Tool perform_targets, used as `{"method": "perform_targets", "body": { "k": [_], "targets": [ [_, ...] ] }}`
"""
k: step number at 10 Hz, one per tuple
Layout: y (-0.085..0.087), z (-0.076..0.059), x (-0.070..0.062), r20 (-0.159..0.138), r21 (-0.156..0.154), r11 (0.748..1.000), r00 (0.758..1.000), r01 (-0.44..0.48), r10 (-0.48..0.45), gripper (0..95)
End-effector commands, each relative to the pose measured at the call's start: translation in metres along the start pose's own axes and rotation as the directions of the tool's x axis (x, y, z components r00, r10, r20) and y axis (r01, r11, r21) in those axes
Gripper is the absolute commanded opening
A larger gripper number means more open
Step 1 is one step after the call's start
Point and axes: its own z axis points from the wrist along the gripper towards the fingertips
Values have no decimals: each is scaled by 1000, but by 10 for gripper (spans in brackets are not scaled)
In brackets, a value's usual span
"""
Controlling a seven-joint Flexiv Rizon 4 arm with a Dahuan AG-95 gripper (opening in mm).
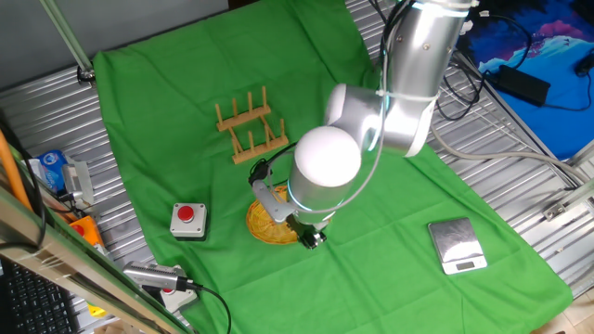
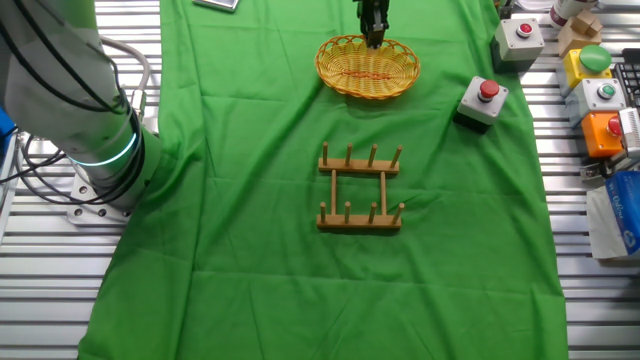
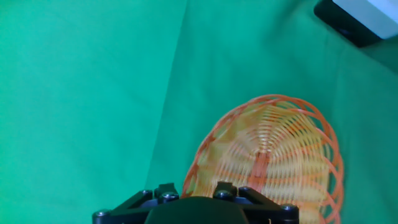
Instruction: Put the dish on the dish rack
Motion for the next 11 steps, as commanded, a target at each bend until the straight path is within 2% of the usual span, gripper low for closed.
{"method": "perform_targets", "body": {
  "k": [1,5,7,9,10,11],
  "targets": [
    [-4,-2,2,0,4,1000,1000,3,-3,0],
    [-5,-4,3,-7,2,1000,1000,6,-6,0],
    [-8,-12,3,-10,-8,1000,1000,25,-25,0],
    [-13,-31,3,-7,-44,997,998,57,-58,0],
    [-15,-40,3,-6,-75,995,998,62,-62,0],
    [-17,-55,5,-2,-124,990,997,74,-74,0]
  ]
}}
